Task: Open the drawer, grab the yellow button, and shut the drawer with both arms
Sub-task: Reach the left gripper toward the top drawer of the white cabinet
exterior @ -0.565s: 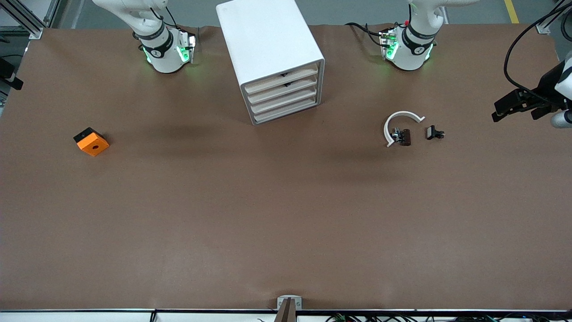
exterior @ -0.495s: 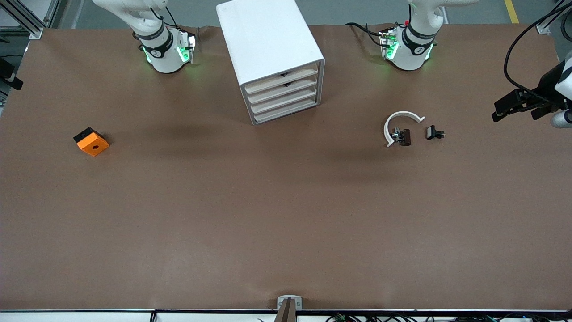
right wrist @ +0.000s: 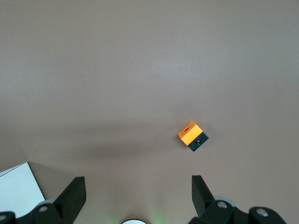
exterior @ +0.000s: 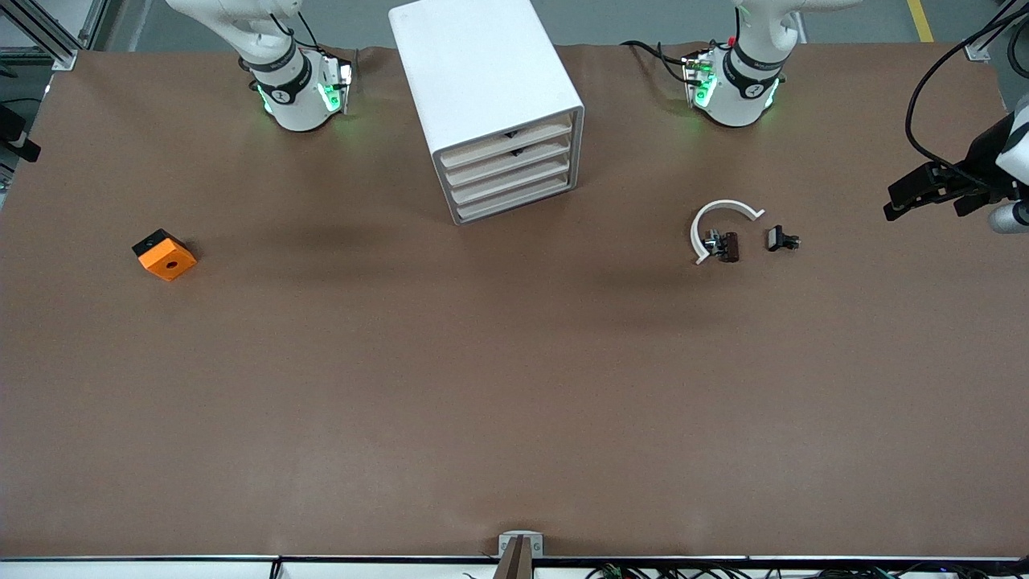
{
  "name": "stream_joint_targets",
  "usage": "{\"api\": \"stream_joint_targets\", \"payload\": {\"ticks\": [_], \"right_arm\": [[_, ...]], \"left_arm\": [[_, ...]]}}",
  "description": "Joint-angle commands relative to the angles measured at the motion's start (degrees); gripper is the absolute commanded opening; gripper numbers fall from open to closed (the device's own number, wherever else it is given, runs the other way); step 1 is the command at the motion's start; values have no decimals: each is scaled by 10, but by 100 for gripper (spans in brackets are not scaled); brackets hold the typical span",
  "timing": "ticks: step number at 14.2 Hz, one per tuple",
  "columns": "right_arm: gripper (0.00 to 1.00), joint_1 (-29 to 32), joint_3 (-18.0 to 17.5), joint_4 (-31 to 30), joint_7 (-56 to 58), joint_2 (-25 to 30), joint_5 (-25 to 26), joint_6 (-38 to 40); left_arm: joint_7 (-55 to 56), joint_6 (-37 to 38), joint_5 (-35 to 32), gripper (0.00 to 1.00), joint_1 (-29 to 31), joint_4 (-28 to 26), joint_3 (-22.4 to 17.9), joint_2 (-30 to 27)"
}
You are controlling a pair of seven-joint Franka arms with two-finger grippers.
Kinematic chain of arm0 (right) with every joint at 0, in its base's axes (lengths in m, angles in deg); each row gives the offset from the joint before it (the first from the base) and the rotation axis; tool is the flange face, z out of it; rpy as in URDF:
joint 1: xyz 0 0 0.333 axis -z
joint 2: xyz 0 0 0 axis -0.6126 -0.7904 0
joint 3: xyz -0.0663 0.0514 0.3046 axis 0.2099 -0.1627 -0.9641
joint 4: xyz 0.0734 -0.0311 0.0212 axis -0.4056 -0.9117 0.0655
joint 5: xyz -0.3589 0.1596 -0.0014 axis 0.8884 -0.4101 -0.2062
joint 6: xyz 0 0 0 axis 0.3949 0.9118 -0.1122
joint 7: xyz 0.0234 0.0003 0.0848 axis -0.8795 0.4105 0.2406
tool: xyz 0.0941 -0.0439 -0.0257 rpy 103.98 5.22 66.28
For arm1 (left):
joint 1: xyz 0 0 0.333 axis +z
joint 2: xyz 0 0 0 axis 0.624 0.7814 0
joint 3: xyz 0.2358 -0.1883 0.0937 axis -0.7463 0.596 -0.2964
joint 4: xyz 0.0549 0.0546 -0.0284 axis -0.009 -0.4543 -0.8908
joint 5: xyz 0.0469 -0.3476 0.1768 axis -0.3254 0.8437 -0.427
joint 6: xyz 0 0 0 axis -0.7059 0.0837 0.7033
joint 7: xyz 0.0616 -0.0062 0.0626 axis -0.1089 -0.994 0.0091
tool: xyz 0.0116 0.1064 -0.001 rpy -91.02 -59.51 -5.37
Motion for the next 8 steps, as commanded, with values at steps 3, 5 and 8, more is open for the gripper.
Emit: {"api": "stream_joint_targets", "payload": {"ticks": [3,5,8], "right_arm": [[100,0,-2,-3,-1,6,12,2],[100,-1,-2,-2,1,6,11,4],[100,-9,-5,-2,1,6,12,3]], "left_arm": [[7,46,-4,100,-1,-13,3,23],[11,46,-4,100,-20,-14,4,48],[31,43,-6,100,-45,-13,8,81]]}}
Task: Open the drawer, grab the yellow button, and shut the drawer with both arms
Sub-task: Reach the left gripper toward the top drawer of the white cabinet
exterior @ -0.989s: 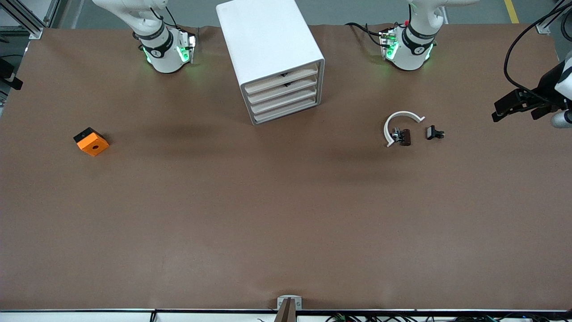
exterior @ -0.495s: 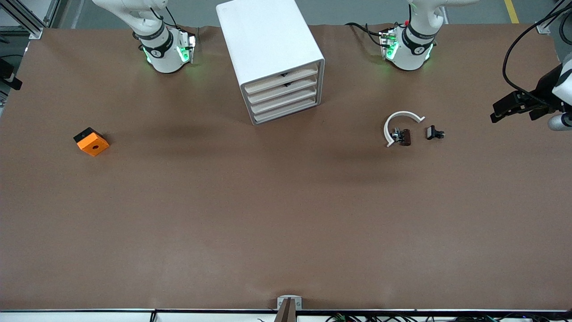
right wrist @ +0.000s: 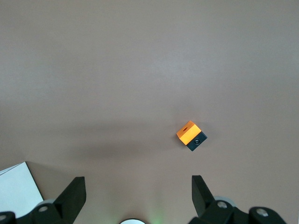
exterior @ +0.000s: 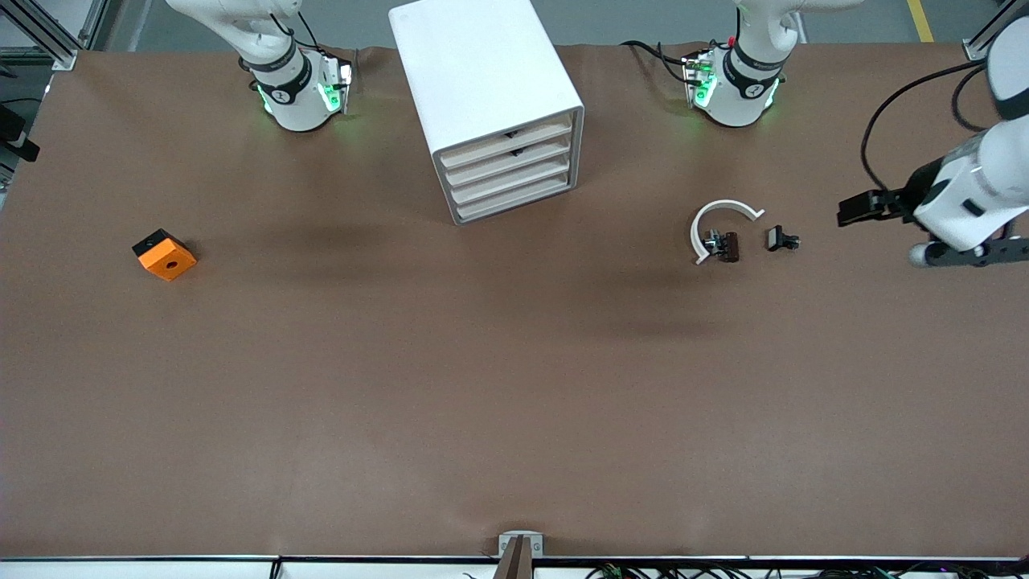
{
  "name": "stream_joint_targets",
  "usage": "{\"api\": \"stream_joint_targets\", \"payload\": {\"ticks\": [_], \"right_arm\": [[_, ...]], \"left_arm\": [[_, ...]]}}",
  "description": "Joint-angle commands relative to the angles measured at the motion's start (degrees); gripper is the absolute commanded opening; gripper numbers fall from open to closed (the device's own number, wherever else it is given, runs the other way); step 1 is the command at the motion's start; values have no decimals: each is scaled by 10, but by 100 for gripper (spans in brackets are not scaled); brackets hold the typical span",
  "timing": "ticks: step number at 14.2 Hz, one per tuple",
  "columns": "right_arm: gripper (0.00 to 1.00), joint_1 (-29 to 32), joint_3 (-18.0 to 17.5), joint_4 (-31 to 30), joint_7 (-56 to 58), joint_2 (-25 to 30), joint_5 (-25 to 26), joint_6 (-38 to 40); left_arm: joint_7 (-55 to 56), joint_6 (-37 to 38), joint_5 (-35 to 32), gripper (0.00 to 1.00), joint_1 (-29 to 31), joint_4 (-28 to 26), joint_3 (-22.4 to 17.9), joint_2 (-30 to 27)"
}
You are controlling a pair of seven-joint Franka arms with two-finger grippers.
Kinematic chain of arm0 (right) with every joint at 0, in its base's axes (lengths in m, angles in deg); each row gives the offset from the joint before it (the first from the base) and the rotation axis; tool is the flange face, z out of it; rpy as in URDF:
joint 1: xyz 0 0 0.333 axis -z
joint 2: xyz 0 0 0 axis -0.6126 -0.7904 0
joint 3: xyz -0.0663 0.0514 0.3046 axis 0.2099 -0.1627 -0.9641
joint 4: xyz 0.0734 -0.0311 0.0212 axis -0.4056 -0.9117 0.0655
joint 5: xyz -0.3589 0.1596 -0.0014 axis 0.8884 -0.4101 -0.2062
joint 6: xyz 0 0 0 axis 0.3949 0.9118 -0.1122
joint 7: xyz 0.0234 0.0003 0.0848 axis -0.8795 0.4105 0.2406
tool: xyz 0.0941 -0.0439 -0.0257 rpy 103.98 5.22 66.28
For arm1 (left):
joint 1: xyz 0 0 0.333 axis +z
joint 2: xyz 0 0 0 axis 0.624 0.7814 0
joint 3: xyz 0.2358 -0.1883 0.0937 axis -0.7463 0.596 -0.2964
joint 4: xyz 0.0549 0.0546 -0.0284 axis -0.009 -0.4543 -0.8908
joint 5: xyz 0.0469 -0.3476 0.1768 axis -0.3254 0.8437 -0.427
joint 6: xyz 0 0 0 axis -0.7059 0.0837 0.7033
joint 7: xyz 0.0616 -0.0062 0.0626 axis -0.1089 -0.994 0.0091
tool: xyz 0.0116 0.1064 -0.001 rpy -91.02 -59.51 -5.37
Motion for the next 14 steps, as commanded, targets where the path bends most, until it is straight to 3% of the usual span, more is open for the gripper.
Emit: {"api": "stream_joint_targets", "payload": {"ticks": [1,7,11,14], "right_arm": [[100,-9,-3,-2,2,6,10,0],[100,-16,-3,-2,1,6,36,-2],[100,-15,-2,-3,1,6,41,-2],[100,-16,-2,-3,-5,7,41,-2]], "left_arm": [[33,-4,-6,100,-24,8,6,29],[265,-48,-2,100,-114,21,6,89],[392,-43,17,100,-142,86,12,152],[521,-16,98,100,-145,144,12,218]]}}
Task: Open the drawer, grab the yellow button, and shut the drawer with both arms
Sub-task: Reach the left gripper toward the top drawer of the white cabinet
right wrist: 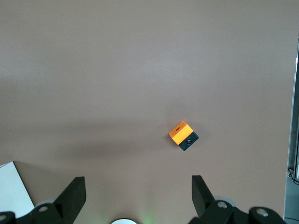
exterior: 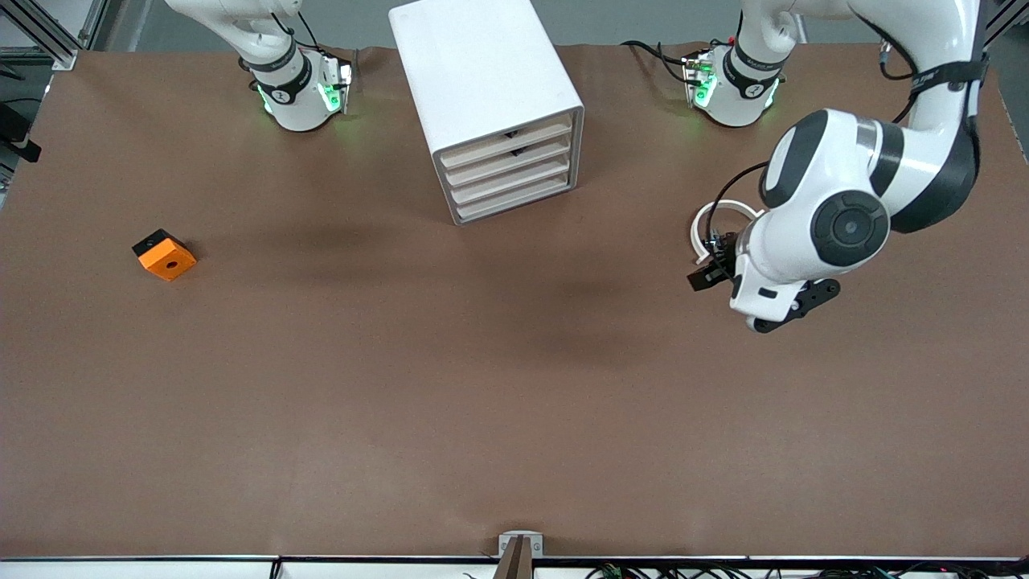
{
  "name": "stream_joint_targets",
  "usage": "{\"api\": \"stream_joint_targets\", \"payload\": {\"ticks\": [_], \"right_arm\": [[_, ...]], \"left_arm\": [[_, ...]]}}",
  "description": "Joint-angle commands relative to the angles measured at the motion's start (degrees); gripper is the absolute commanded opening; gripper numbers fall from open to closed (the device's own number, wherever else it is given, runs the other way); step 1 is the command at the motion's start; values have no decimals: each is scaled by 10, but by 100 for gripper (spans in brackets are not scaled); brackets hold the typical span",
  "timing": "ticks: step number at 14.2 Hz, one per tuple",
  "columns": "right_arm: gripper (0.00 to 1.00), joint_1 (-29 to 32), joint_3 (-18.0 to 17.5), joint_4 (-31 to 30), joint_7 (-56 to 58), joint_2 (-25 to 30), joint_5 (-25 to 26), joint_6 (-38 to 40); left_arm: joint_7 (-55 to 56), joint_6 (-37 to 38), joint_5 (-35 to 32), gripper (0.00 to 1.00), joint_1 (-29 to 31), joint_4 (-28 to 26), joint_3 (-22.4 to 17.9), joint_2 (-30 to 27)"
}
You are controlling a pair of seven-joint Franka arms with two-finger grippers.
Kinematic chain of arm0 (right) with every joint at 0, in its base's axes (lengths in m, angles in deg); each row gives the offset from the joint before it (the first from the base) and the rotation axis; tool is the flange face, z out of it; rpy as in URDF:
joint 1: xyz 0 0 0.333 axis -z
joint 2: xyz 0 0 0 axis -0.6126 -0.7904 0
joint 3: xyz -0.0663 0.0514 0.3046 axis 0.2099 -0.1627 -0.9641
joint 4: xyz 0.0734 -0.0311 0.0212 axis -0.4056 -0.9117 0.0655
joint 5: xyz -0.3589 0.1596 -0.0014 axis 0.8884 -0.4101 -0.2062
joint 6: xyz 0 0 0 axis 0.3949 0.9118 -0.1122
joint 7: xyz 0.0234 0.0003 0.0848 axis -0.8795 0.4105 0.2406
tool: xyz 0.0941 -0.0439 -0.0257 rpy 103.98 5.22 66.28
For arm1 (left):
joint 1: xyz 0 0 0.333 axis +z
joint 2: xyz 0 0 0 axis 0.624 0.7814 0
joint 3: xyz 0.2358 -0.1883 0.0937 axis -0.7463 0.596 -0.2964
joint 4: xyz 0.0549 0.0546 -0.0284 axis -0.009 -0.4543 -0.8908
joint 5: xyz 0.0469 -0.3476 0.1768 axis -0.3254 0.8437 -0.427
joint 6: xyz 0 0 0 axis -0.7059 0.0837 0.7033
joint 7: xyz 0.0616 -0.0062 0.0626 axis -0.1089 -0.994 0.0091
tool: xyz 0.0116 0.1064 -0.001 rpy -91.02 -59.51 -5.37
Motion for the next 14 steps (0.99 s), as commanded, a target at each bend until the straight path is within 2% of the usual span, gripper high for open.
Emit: {"api": "stream_joint_targets", "payload": {"ticks": [1,5,8,11,14], "right_arm": [[100,-4,0,-3,-6,7,12,-2],[100,-4,0,-4,-6,7,11,-10],[100,-3,0,-5,-7,7,12,-18],[100,-1,3,-4,-9,7,4,-13],[100,2,5,-5,-9,7,-19,-8]], "left_arm": [[107,31,76,100,2,68,2,68],[242,32,187,100,1,73,3,93],[340,39,295,100,-5,73,9,125],[433,103,330,100,-4,73,34,173],[507,175,390,100,-5,69,37,203]]}}
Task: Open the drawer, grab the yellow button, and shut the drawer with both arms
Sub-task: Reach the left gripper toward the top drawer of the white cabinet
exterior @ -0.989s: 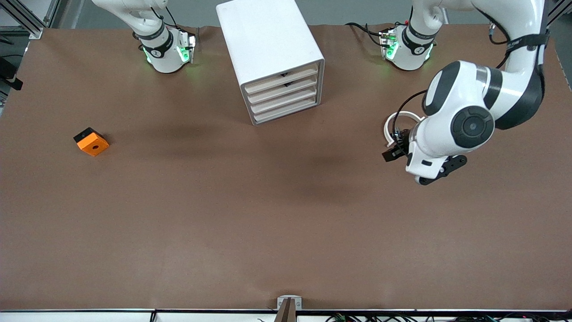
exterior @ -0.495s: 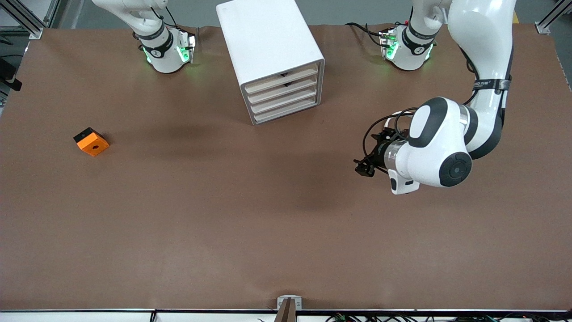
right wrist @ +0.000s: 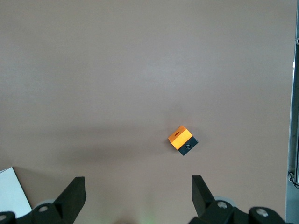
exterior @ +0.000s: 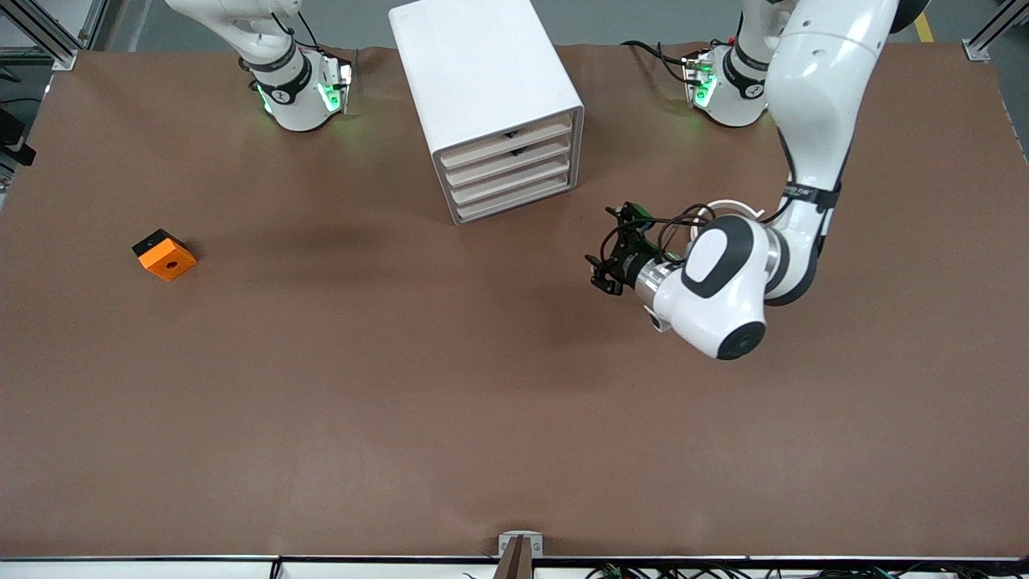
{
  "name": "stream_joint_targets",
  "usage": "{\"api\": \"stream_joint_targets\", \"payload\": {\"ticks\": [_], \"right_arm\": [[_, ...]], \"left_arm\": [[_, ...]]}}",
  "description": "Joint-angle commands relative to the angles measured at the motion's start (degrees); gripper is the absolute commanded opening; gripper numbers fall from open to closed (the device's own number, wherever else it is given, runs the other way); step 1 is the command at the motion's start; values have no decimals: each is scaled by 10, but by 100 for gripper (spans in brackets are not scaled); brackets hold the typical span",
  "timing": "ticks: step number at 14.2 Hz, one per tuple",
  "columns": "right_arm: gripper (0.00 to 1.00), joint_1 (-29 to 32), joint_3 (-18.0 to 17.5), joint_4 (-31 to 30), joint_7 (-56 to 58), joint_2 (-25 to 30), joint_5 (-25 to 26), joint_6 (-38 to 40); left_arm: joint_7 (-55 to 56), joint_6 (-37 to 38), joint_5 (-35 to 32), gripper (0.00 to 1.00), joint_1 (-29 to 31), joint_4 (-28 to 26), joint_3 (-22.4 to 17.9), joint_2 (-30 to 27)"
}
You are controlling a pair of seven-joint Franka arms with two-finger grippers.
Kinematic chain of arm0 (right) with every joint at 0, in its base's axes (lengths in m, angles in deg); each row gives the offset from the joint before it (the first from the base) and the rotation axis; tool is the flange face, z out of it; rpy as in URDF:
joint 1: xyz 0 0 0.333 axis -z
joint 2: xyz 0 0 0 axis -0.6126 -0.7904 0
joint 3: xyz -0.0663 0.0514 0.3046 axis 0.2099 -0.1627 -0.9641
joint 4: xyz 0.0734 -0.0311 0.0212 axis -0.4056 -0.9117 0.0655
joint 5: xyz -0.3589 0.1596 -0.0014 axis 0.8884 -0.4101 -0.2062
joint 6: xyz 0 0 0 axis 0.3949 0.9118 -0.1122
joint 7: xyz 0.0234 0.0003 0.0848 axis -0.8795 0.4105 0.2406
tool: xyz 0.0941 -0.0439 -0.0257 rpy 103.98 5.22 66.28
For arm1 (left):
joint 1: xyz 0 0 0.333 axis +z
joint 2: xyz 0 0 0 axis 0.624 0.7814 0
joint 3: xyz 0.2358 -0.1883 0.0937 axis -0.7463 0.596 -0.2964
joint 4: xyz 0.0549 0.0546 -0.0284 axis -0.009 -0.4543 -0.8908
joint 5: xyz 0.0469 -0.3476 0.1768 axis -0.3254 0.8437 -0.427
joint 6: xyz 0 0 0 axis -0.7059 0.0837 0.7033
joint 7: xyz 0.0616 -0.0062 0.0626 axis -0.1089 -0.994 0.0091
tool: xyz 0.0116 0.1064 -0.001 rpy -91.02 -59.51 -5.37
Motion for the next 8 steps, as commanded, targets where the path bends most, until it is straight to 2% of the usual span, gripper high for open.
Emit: {"api": "stream_joint_targets", "payload": {"ticks": [1,4,8], "right_arm": [[100,5,2,-5,-8,7,-23,9],[100,4,1,-5,-7,7,-24,10],[100,5,2,-4,-5,7,-23,12]], "left_arm": [[73,81,56,100,3,12,1,30],[152,138,110,100,-5,-3,2,50],[185,163,130,100,-22,-27,4,69]]}}
